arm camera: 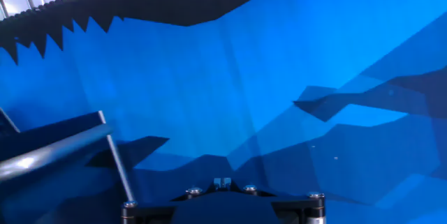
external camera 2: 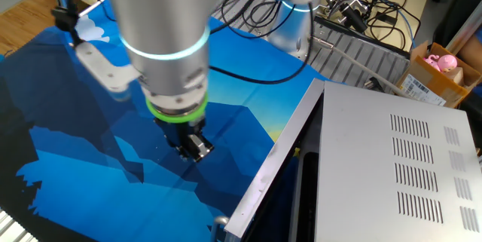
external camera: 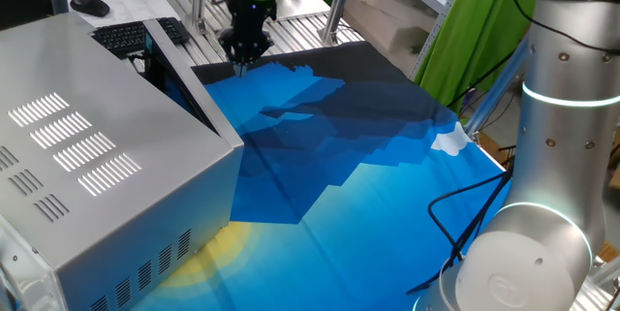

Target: Close the microwave door

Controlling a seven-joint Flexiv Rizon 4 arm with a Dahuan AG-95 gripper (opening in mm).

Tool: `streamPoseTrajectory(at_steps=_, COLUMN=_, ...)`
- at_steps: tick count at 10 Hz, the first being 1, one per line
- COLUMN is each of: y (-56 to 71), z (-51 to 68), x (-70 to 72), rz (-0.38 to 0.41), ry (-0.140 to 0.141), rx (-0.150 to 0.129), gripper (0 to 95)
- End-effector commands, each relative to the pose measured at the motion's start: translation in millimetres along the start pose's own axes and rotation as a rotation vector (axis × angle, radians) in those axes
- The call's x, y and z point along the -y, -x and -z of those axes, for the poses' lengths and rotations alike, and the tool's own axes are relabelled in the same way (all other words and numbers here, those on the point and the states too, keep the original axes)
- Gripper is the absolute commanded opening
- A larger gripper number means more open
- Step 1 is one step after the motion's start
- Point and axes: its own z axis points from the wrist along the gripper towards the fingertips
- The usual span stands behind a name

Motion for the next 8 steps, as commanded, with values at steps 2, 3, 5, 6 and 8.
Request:
streamPoseTrajectory(at_steps=2, y=2.1, z=0.0, x=-0.4, rz=0.18, ry=-0.088, rx=0.015, gripper=0.0)
streamPoseTrajectory(at_steps=3, y=2.1, z=0.0, x=-0.4, rz=0.181, ry=-0.099, rx=0.0, gripper=0.0)
streamPoseTrajectory(at_steps=5, y=2.1, z=0.0, x=-0.4, rz=0.158, ry=0.034, rx=-0.013, gripper=0.0)
streamPoseTrajectory(at_steps=6, y=2.1, z=0.0, x=-0.4, rz=0.141, ry=0.08, rx=-0.02, gripper=0.0)
streamPoseTrajectory(at_steps=8, y=-0.6, z=-1.3, x=-10.9, rz=0.129, ry=0.103, rx=-0.026, gripper=0.0)
